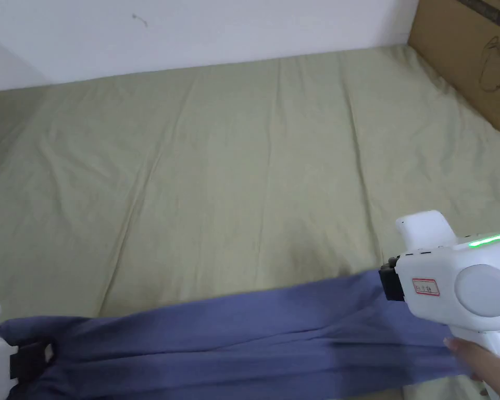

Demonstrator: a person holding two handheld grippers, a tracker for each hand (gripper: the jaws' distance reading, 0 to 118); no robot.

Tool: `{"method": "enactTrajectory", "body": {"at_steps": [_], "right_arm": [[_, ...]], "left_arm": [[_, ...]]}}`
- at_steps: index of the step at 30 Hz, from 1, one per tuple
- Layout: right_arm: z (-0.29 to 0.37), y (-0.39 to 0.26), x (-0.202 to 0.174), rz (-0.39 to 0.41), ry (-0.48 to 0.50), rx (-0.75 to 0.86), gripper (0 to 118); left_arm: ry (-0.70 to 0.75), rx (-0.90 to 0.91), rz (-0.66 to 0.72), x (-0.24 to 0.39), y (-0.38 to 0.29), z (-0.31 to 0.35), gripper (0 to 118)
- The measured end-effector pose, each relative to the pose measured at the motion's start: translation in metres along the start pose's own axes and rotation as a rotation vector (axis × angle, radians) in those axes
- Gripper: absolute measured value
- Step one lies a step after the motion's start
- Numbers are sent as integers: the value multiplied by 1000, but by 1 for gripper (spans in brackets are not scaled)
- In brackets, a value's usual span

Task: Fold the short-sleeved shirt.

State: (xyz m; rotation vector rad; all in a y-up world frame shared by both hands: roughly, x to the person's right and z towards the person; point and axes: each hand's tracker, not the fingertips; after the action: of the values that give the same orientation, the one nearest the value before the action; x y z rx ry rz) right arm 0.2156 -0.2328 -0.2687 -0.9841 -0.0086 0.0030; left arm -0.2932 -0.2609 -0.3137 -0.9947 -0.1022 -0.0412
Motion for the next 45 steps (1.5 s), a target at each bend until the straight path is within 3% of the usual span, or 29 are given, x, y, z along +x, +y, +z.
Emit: {"method": "enactTrajectory", "body": {"at_steps": [2,4,8,11,14,15,16,18,19,20,23,26,27,28,29,30,31,34,41,45], "right_arm": [[3,-1,1,0,10,9,0],[7,-2,2,-1,16,16,0],[12,-4,10,-16,25,30,0],[14,-6,16,-25,26,30,0],[17,-7,23,-31,24,30,0],[17,-7,25,-34,22,32,0],[17,-7,27,-37,20,34,0],[17,-7,30,-46,19,35,0],[16,-7,32,-50,21,34,0],[16,-6,33,-53,24,34,0],[15,-5,34,-52,29,37,0],[14,-3,35,-52,32,42,0],[13,-2,35,-53,34,45,0],[13,-2,35,-54,37,48,0],[13,-2,35,-55,38,50,0],[13,-2,35,-55,39,51,0],[13,-1,35,-54,40,52,0],[12,-2,37,-59,43,54,0],[11,-9,42,-75,39,41,0],[12,-12,40,-73,33,31,0]], "left_arm": [[61,-15,-40,10,2,7,10],[-54,1,16,25,6,14,10],[-438,-18,165,83,21,15,10],[-562,-94,176,142,27,-5,10],[-564,-154,115,190,32,-33,13],[-560,-161,100,203,34,-44,23],[-570,-163,99,211,34,-52,40],[-571,-202,88,219,36,-68,103],[-634,-246,123,227,31,-73,115],[-681,-257,159,229,29,-75,116],[-794,-212,201,226,28,-58,115],[-697,-98,145,204,35,-31,114],[-665,-51,115,198,37,-20,108],[-611,-9,78,189,37,-11,92],[-544,6,53,184,38,-6,60],[-475,1,29,182,38,-6,7],[-431,6,23,179,36,-9,0],[-563,-113,39,182,29,-31,0],[-591,-308,-9,249,0,-94,0],[-611,-294,-37,266,-2,-85,0]]}}
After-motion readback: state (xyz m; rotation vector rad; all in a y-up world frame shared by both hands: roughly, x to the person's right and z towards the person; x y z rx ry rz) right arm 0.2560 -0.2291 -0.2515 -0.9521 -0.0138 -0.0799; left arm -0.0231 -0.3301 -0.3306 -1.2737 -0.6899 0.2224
